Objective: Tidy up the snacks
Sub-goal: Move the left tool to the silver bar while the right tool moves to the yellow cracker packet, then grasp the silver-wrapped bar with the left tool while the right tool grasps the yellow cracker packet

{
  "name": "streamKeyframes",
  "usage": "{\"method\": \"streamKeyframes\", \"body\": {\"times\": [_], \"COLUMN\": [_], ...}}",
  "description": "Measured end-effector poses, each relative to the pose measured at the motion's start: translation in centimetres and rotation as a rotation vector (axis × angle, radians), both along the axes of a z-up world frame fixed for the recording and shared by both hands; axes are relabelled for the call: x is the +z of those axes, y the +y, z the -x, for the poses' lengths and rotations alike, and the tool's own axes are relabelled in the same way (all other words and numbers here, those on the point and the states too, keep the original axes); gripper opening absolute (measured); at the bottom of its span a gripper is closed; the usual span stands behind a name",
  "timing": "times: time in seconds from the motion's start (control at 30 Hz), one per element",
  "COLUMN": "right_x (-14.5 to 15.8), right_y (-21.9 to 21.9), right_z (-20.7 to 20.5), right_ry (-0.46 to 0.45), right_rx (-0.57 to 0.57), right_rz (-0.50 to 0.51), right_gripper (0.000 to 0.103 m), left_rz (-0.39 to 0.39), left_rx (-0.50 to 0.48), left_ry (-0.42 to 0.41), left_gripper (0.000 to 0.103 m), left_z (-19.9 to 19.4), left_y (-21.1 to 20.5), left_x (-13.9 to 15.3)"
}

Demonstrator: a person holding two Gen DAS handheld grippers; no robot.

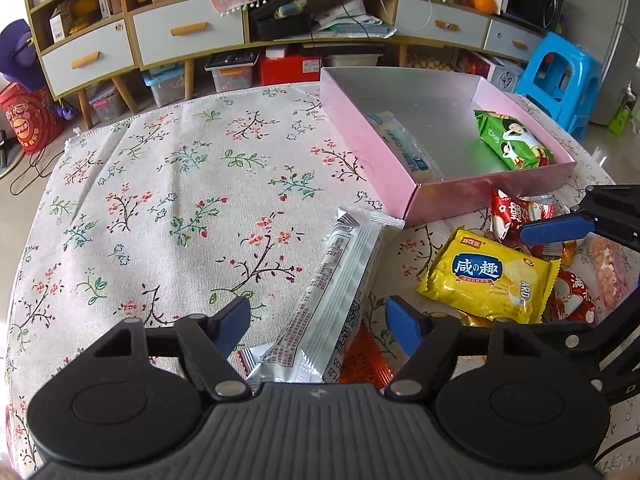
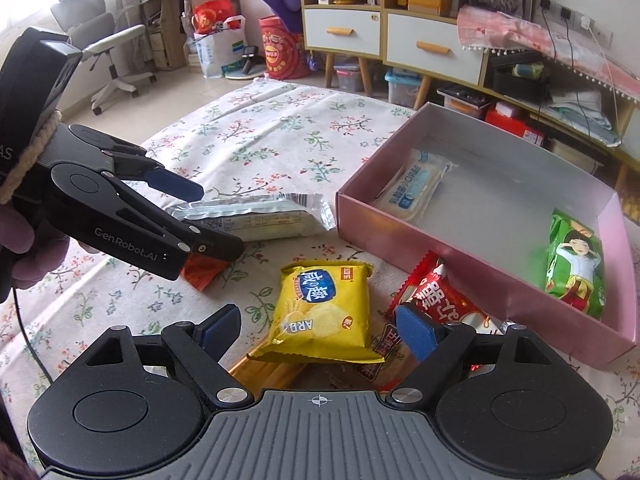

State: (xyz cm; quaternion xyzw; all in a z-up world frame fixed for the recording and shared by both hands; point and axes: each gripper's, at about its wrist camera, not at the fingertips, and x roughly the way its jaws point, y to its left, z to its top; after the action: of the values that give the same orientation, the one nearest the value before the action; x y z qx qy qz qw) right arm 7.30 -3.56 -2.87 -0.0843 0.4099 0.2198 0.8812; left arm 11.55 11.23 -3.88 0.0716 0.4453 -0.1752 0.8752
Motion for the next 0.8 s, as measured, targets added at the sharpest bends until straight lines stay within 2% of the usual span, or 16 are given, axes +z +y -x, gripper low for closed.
{"method": "streamKeyframes", "body": {"times": [0.17, 0.4, 0.6, 0.8], "right_x": [-0.22, -0.30, -0.03, 0.37], "right_y": [0.13, 0.04, -0.28, -0.74], "right_z": [-0.08, -0.13, -0.22, -0.21], "right_ry": [0.003, 0.007, 0.020, 0.042], "right_rx": [0.003, 0.002, 0.000, -0.006], "right_rz": [0.010, 0.013, -0.011, -0.044], "right_gripper": [0.075, 0.054, 0.051, 0.050], "left_rz": [0.002, -0.005, -0.010, 0.022], "left_rx": [0.004, 0.006, 0.004, 0.037], "left_ry": [0.002, 0.007, 0.008, 0.036], "left_gripper": [0.061, 0.048, 0.029, 0.028], "left_z": [-0.16, -0.30, -0.26, -0.47], "left_y": [-0.12, -0.29, -0.62, -0.31], "left_x": [0.04, 0.08, 0.40, 0.99]}}
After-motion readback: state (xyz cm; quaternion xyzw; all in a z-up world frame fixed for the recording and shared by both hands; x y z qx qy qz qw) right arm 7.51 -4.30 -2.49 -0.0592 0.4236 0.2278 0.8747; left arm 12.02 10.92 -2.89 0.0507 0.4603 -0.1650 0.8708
